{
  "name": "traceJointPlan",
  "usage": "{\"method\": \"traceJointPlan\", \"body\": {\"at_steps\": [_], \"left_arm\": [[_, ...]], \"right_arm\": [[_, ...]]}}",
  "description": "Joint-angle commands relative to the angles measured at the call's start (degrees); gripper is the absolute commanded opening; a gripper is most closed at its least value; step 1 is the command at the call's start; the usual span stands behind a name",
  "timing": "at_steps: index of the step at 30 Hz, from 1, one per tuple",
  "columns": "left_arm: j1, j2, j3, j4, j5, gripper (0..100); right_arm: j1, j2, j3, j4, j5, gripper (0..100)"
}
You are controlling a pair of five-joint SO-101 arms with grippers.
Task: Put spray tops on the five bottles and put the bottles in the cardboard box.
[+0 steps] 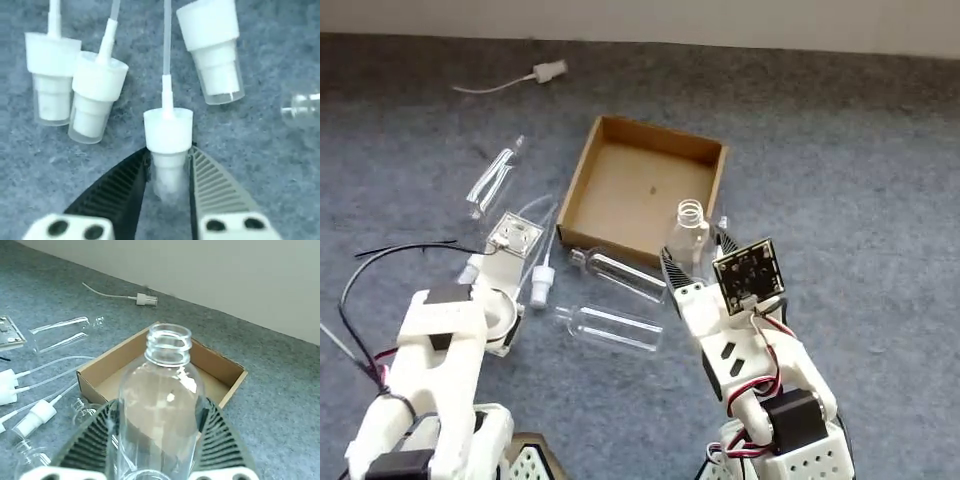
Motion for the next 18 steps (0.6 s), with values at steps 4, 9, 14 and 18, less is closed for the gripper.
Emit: {"method": "traceJointPlan", "body": {"at_steps": [4, 9, 14, 18], "left_arm": [[0.0, -0.5, -1.6, -0.1, -0.4, 1], [-4.0, -0.5, -12.6, 12.4, -0.5, 0], [-9.1, -0.5, -28.7, 25.4, -4.0, 0], [-11.1, -0.5, -40.8, 34.0, -4.1, 0]], "right_arm": [[0.5, -0.7, -0.6, -1.1, -0.5, 0.4], [0.5, -0.7, -0.6, -1.1, -0.5, 0.4], [0.5, -0.7, -0.6, -1.1, -0.5, 0.4], [0.5, -0.7, -0.6, -1.2, -0.5, 0.4]]}}
